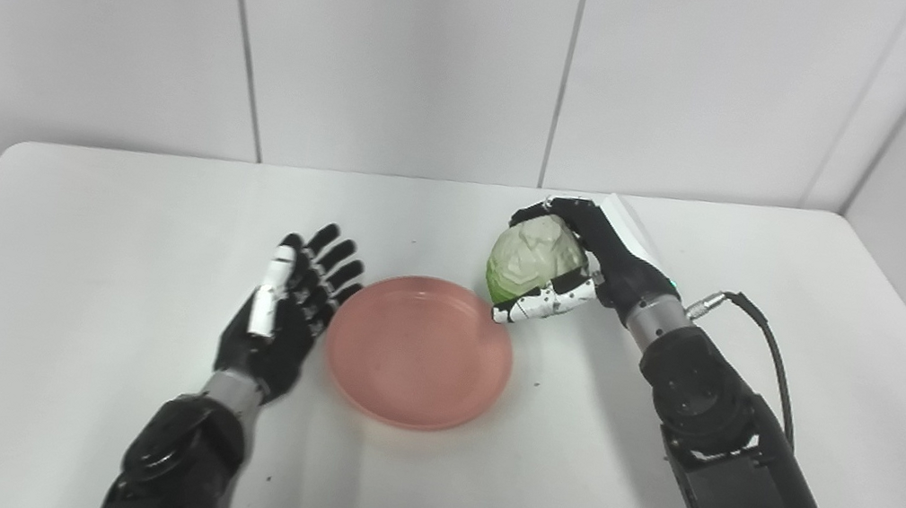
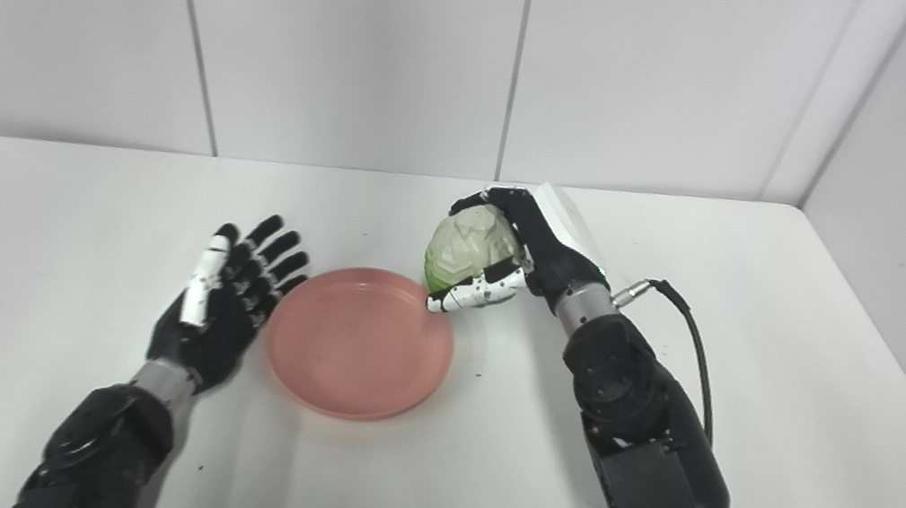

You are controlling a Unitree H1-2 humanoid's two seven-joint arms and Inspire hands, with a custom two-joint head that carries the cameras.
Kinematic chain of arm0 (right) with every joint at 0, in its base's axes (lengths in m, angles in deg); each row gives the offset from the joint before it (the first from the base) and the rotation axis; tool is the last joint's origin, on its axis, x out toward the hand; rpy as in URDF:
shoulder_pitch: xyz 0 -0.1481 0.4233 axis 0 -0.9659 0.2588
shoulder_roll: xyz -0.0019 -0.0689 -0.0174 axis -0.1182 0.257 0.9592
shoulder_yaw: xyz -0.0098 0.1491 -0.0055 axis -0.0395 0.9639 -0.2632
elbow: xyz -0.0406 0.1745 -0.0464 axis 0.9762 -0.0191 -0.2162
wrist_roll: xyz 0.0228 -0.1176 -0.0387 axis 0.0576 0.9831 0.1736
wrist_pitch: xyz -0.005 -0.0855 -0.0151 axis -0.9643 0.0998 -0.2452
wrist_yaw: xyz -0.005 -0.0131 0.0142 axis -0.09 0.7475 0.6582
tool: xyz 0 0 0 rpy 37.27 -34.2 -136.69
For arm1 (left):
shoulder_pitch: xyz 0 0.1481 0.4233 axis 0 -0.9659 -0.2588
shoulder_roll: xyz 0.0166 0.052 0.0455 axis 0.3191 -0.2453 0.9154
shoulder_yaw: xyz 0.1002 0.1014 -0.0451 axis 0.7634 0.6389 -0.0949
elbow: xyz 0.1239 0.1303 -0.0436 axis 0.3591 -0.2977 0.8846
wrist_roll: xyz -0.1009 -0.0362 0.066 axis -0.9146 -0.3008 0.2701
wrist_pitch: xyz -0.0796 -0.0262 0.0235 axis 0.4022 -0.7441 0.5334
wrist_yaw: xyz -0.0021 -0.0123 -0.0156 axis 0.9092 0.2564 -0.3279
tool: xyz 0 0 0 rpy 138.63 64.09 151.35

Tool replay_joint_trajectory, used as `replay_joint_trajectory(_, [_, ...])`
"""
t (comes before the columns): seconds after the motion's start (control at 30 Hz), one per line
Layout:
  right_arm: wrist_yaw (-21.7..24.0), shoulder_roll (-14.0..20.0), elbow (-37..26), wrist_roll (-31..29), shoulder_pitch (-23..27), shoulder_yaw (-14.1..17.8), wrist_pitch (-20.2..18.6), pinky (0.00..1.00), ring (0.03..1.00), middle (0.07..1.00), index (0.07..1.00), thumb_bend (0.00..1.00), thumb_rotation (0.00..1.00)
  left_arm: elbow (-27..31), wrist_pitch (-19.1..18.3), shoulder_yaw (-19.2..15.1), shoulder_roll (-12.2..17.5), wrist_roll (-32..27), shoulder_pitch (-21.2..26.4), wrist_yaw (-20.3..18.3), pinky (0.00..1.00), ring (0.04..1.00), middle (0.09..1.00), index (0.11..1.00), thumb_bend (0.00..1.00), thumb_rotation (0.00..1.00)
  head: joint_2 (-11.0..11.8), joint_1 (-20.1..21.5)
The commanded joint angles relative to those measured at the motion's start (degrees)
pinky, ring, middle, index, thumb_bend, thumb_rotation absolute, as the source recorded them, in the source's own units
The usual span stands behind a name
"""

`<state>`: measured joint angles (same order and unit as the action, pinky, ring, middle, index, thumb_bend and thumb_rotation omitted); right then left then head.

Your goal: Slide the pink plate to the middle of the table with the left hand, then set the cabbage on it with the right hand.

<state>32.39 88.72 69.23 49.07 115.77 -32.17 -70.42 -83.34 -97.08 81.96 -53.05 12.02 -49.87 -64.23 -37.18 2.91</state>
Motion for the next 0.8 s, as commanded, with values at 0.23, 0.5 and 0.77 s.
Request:
replay_joint_trajectory(0.23, [0.83,-3.25,-0.66,-0.28,2.43,-2.13,3.91,0.37,0.422,0.457,0.520,0.52,0.00,1.92,-3.45,1.52,-2.00,2.05,-0.43,2.32,0.92,0.915,0.923,0.917,0.45,1.00,-1.09,-2.56])
replay_joint_trajectory(0.5, [1.67,-5.13,-0.52,-0.21,2.05,-3.98,4.55,0.36,0.414,0.454,0.524,0.52,0.00,2.68,-4.24,2.20,-2.68,2.32,-0.18,3.18,0.92,0.916,0.922,0.914,0.45,1.00,-2.17,-3.84])
replay_joint_trajectory(0.77, [1.91,-6.31,0.95,0.71,1.65,-5.99,5.82,0.36,0.401,0.438,0.529,0.52,0.00,3.40,-5.21,1.92,-3.30,2.64,-0.15,3.92,0.89,0.904,0.910,0.894,0.45,1.00,-2.76,-3.67])
